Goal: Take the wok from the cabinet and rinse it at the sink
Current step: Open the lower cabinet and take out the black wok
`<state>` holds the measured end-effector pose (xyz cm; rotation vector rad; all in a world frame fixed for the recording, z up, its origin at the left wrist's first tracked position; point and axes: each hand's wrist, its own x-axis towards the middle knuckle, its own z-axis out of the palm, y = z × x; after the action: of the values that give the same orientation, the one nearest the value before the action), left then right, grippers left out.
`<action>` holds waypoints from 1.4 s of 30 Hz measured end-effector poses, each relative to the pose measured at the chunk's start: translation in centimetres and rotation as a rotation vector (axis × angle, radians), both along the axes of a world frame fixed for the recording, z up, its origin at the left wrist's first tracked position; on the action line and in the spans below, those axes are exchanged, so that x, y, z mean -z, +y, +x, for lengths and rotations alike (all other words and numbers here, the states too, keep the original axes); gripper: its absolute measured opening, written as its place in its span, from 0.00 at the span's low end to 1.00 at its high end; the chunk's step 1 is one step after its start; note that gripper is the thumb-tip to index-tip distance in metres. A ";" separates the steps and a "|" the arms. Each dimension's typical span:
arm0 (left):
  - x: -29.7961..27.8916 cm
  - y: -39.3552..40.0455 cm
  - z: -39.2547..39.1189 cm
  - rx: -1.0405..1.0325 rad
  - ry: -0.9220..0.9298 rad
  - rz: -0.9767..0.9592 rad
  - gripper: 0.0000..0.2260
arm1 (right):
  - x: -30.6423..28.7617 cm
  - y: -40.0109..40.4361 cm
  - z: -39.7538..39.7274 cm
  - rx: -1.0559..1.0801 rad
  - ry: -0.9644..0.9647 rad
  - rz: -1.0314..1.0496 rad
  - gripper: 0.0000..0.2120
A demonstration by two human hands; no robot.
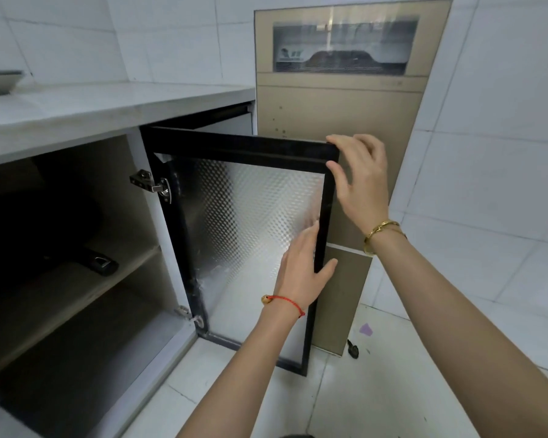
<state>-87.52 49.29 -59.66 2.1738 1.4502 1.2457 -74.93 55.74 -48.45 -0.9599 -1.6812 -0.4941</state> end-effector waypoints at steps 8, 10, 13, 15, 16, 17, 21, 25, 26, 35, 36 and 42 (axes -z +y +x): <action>0.7 1.3 1.3 -0.035 0.136 -0.043 0.37 | 0.3 1.8 0.3 -0.016 0.033 -0.007 0.15; 0.7 1.5 1.3 -0.041 0.149 -0.046 0.37 | 0.4 1.9 0.2 -0.015 0.045 -0.012 0.15; 0.6 1.4 1.3 -0.040 0.166 -0.058 0.38 | 0.4 2.1 0.2 -0.007 0.054 -0.022 0.16; 0.6 1.3 1.3 -0.040 0.173 -0.063 0.38 | 0.4 2.0 0.2 -0.007 0.055 -0.030 0.16; 0.6 1.3 1.3 -0.043 0.175 -0.063 0.38 | 0.4 1.9 0.2 -0.008 0.057 -0.033 0.16; 0.7 1.2 1.3 -0.047 0.179 -0.066 0.39 | 0.4 1.8 0.2 -0.009 0.059 -0.036 0.16; 0.7 0.7 1.2 -0.057 0.190 -0.091 0.39 | 0.3 1.3 0.0 -0.020 0.061 -0.036 0.16; 0.5 -0.2 0.8 -0.049 0.192 -0.098 0.38 | 0.2 0.5 0.0 -0.048 0.063 -0.040 0.17; 0.4 -0.5 0.7 -0.049 0.196 -0.097 0.37 | 0.1 0.2 0.0 -0.053 0.059 -0.044 0.17; 0.0 -3.3 -2.2 -0.173 0.260 -0.111 0.31 | 0.1 -1.9 -0.4 -0.138 0.073 -0.049 0.20; -0.1 -3.8 -2.8 -0.191 0.255 -0.116 0.30 | 0.1 -2.2 -0.5 -0.146 0.066 -0.032 0.20; -1.9 -7.7 -6.9 -0.297 0.233 -0.078 0.29 | -0.1 -4.3 -2.7 -0.226 -0.012 0.073 0.17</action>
<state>-94.47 41.60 -57.71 2.1683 1.9392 1.0232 -77.61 51.47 -48.37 -0.7048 -1.7454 -0.4075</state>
